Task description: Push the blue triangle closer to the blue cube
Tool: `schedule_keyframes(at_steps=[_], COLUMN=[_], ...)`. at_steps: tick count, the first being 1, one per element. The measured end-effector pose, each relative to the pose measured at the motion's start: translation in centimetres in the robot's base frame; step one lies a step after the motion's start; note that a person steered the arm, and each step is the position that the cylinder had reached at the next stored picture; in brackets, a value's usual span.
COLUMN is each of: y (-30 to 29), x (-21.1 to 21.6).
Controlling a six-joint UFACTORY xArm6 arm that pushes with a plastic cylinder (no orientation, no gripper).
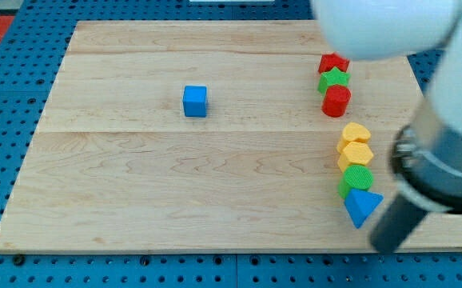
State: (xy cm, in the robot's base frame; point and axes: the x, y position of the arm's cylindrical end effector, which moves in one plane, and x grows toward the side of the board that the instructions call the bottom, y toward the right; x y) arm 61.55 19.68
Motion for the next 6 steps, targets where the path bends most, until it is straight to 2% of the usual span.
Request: schedule_keyframes(at_steps=[1,3,4,5,6], y=[2.4,-12.1,-12.3,-18.9,-23.6], x=[-2.8,-5.6,-3.5,-5.2,-10.9])
